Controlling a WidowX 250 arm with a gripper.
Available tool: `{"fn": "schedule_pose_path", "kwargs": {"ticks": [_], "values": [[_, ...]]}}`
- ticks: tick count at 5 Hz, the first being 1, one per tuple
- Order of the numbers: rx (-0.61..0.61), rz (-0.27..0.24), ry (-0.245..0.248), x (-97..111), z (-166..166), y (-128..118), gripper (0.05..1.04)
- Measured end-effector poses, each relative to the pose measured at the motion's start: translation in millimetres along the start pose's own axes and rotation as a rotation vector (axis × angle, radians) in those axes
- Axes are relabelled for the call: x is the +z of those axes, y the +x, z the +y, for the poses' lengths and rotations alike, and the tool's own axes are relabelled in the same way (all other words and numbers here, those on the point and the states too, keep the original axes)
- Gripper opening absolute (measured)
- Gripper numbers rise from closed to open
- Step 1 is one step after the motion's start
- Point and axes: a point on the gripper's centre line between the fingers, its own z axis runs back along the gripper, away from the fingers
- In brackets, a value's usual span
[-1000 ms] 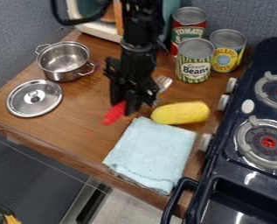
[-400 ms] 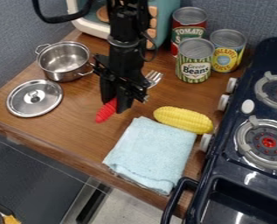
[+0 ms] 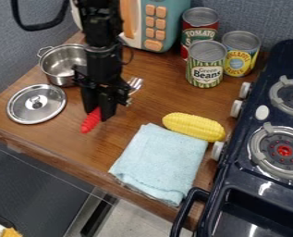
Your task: Picks up the red fork and drops it
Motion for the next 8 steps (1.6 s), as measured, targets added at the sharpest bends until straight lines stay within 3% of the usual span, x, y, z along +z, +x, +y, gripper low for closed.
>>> {"fn": "schedule_pose_path", "kwargs": {"ticks": [2, 3, 4, 5, 7, 8], "values": [[0.025, -0.003, 0.005, 0, 11, -3, 0.390], [0.029, 0.005, 0.013, -1, 11, -3, 0.458], [0.018, 0.002, 0.039, 2, 10, 0, 0.772], [0.005, 0.001, 0.043, 1, 10, 1, 0.999], [0.010, -0.063, 0.011, 13, 5, 5, 1.000], [0.002, -0.140, 0.017, 34, 2, 1, 1.000]]}}
